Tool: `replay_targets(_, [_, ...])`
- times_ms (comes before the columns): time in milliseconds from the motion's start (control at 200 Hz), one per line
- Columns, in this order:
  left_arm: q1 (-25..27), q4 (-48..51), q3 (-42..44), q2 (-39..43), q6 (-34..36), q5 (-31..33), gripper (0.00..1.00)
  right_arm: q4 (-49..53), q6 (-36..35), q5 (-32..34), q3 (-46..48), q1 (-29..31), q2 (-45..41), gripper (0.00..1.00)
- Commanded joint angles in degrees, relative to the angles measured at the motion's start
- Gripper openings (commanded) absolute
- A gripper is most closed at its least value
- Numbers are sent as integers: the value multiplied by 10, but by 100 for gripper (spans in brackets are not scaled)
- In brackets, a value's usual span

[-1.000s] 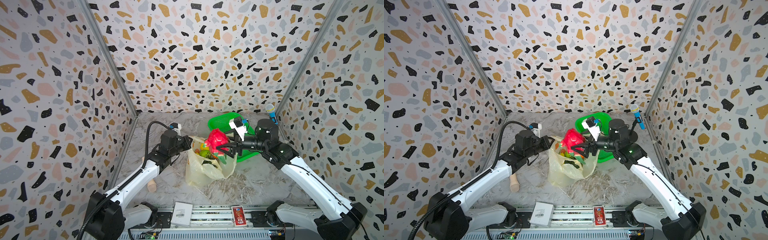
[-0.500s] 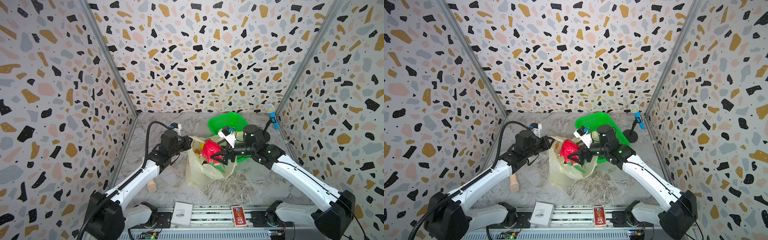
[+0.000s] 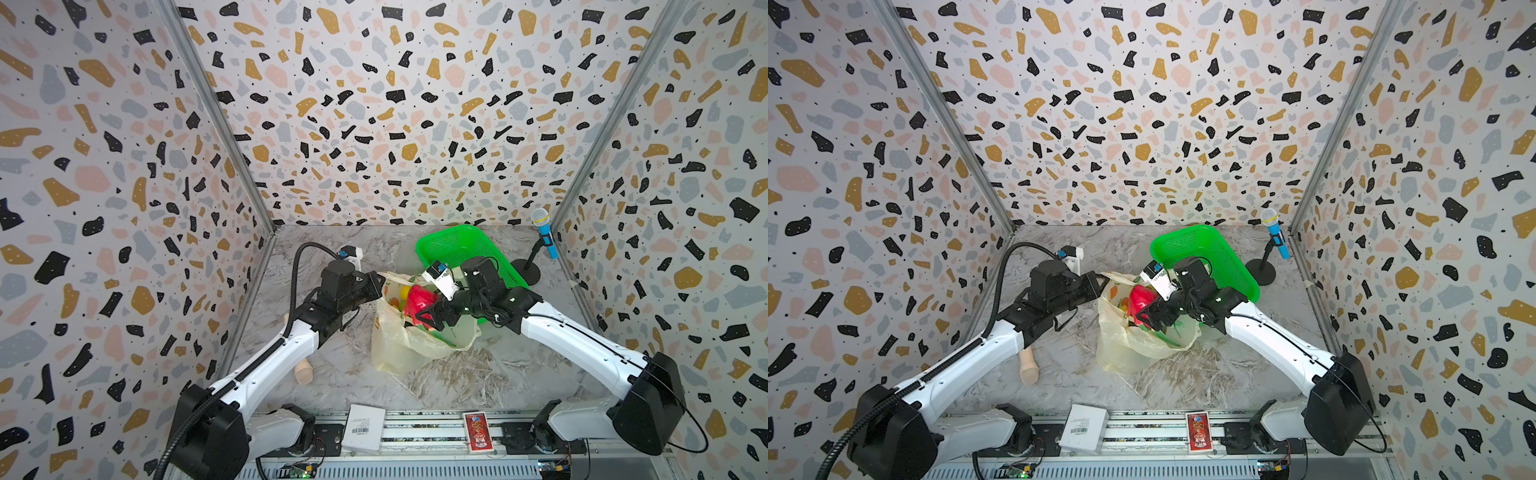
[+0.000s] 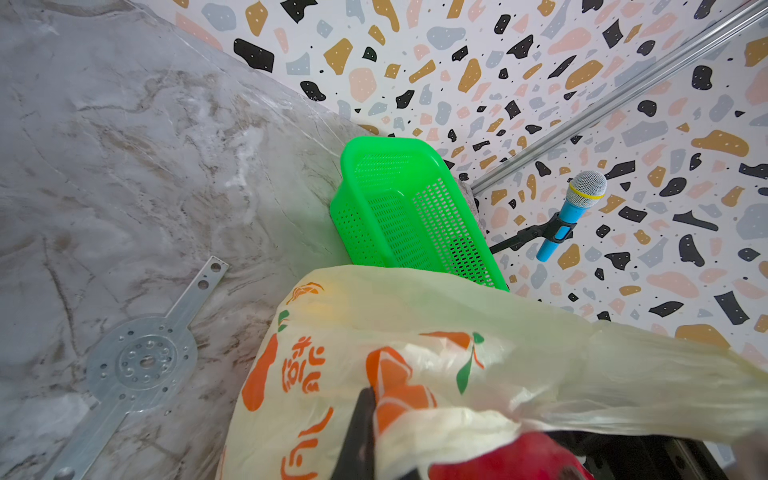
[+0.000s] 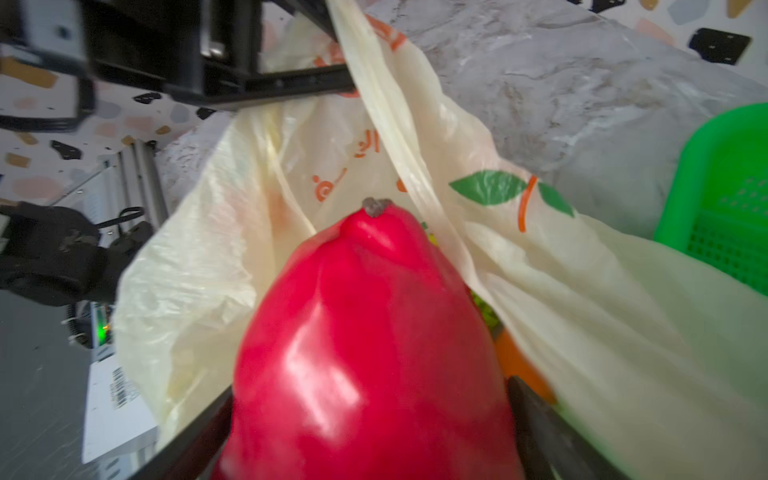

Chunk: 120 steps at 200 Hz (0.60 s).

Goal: Place the fruits into the plastic bag

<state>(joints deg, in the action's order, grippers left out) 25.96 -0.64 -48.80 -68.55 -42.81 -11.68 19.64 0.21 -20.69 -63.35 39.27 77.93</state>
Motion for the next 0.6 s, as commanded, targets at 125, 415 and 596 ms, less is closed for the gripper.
replay_targets(125, [1, -12, 1, 18, 12, -6, 0, -7, 26, 105, -57, -27, 2, 33])
replay_targets(415, [1, -17, 0, 17, 10, -6, 0, -38, 43, 96, -76, 29, 41, 38])
replay_targets(596, [1, -11, 6, 18, 0, 18, 0, -75, 80, 60, -81, 52, 34, 73])
